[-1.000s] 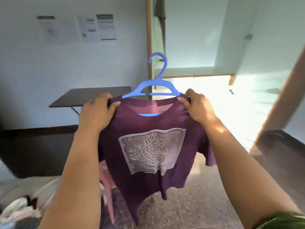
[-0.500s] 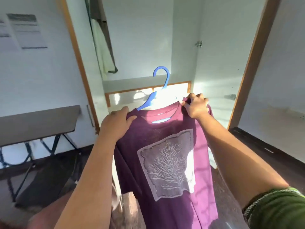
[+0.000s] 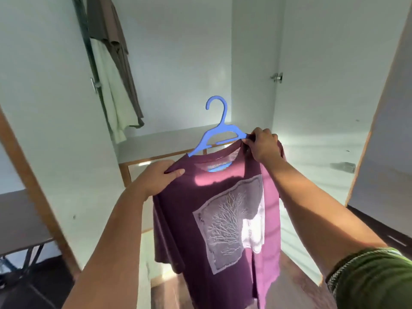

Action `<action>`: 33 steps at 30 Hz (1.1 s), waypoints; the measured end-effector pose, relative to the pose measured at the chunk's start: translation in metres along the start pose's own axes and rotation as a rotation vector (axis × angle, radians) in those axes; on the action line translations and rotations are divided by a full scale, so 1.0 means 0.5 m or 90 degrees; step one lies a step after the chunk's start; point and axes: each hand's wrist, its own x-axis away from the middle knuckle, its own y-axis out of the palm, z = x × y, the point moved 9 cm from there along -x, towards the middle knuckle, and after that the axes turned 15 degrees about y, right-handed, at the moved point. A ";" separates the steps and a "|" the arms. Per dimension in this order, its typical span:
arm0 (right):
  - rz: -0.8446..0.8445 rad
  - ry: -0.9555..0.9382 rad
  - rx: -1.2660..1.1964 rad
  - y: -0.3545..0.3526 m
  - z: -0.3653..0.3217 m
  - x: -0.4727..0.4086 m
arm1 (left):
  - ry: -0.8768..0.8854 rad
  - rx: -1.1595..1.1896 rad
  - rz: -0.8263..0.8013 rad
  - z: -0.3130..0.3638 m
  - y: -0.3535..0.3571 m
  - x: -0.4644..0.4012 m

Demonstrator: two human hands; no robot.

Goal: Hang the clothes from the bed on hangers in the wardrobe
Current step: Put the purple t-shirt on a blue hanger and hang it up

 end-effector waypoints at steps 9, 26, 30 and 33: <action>0.059 -0.077 -0.285 0.140 -0.250 -0.324 | -0.062 0.010 0.229 -0.154 -0.103 -0.383; 0.041 -0.485 -0.429 0.272 -1.018 -0.691 | -0.090 -0.348 0.391 -0.238 -0.628 -1.031; 0.099 -0.523 -0.412 0.245 -1.186 -0.799 | -0.090 -0.408 0.405 -0.238 -0.756 -1.155; 0.142 -0.549 -0.425 0.217 -1.293 -0.863 | -0.075 -0.368 0.464 -0.223 -0.845 -1.214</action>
